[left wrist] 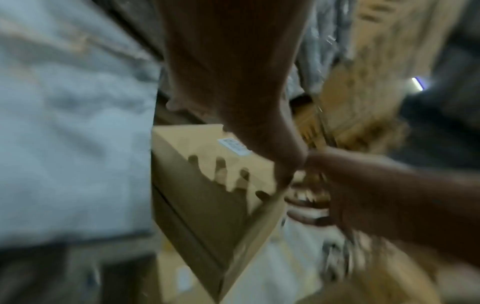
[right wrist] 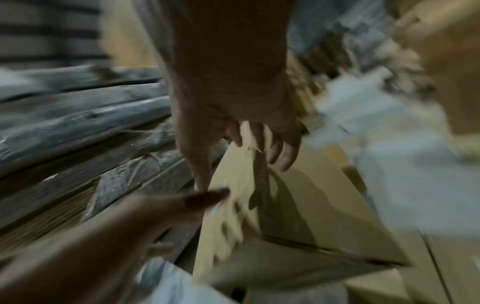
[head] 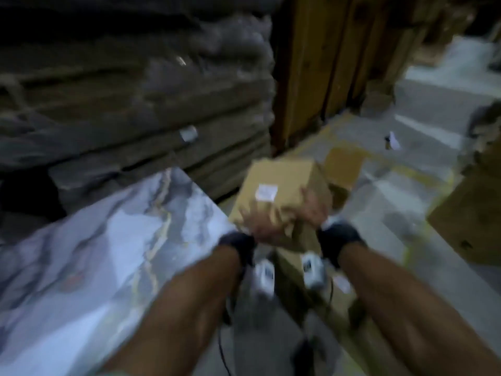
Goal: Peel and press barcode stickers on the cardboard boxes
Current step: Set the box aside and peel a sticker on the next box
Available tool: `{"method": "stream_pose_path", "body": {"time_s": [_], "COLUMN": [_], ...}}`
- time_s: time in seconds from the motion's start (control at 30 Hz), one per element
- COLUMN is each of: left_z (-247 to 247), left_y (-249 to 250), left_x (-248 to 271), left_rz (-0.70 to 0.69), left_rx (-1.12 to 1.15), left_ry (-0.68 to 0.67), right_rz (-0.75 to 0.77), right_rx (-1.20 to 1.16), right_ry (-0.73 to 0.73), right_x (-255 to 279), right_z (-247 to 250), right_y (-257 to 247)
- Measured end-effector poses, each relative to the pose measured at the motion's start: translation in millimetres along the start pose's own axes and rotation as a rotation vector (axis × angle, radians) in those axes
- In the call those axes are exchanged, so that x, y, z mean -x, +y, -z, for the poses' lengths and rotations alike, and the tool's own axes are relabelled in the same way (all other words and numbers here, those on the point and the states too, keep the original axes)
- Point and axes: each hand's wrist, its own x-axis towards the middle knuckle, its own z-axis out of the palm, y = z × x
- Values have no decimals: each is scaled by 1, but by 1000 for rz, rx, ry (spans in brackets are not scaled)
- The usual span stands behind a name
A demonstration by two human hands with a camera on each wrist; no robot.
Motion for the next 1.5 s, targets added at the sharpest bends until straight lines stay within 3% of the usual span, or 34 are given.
{"method": "stream_pose_path", "body": {"time_s": [0.07, 0.13, 0.23, 0.3, 0.47, 0.7, 0.97, 1.23, 1.5], "left_z": [-9, -14, -14, -16, -18, -49, -94, -128, -138], "left_y": [-20, -47, -75, -90, -88, -77, -63, -74, -108], "left_x": [-15, -10, -4, -13, -45, -119, -203, -249, -288], "left_rz": [-34, -19, -86, -13, -40, -32, 119, 262, 359], "left_rx": [-138, -137, -204, -177, -125, -198, -177, -102, -45], "left_ry": [-138, -167, -298, -278, -289, -306, -340, -371, -387], "right_rz": [-96, -138, -289, -353, -373, -310, -352, -352, -349], "right_rx": [26, -38, -25, -40, -32, 123, 99, 165, 197], "right_ry": [-127, -197, -196, -163, -114, -317, -423, -550, -631], "right_x": [-8, -7, -2, -9, -37, -91, -189, -259, -315], "right_z": [-32, -61, -62, -54, -49, -58, -46, -37, -76], "right_y": [12, 50, 60, 62, 66, 102, 136, 147, 154]}}
